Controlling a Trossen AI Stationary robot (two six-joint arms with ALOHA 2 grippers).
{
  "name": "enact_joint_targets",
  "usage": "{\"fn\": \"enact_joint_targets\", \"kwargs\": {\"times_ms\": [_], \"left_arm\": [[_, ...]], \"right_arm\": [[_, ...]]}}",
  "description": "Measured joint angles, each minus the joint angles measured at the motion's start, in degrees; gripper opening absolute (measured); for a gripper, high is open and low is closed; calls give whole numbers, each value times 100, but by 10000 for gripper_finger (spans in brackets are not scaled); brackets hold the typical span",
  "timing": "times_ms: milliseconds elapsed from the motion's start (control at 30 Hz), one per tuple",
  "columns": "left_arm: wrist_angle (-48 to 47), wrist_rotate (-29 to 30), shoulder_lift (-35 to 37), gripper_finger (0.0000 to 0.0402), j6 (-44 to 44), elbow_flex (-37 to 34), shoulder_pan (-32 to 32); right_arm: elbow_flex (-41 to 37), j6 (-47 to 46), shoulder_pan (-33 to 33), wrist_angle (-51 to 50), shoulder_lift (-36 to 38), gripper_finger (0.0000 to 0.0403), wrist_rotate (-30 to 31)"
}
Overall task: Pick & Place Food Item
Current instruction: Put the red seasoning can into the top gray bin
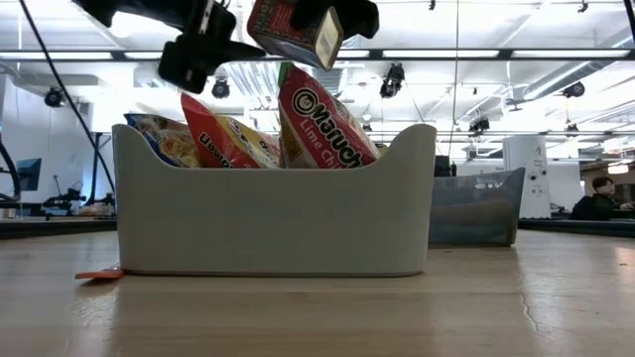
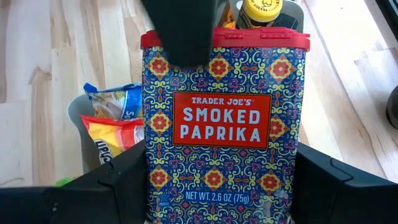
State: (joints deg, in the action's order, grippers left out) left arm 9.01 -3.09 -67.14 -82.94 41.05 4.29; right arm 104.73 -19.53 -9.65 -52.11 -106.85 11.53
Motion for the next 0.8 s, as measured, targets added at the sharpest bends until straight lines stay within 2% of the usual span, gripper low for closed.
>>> {"fn": "enact_joint_targets", "kwargs": {"times_ms": [300,400,533,567,800], "left_arm": [[79,-84,-407,335,263,249,-39],[158,-105,-439,297,356,261,-39],[149,-105,-437,211,336,251,-43],[152,-116,-437,201,324,250,-44],[169,-127,-432,203,321,250,-44]], "right_arm": [[0,7,-83,22,0,274,2],[0,4,-98,36,-2,274,28],[0,28,-90,37,-2,274,72],[0,24,-92,43,-2,274,100],[0,26,-98,52,-2,274,90]]}}
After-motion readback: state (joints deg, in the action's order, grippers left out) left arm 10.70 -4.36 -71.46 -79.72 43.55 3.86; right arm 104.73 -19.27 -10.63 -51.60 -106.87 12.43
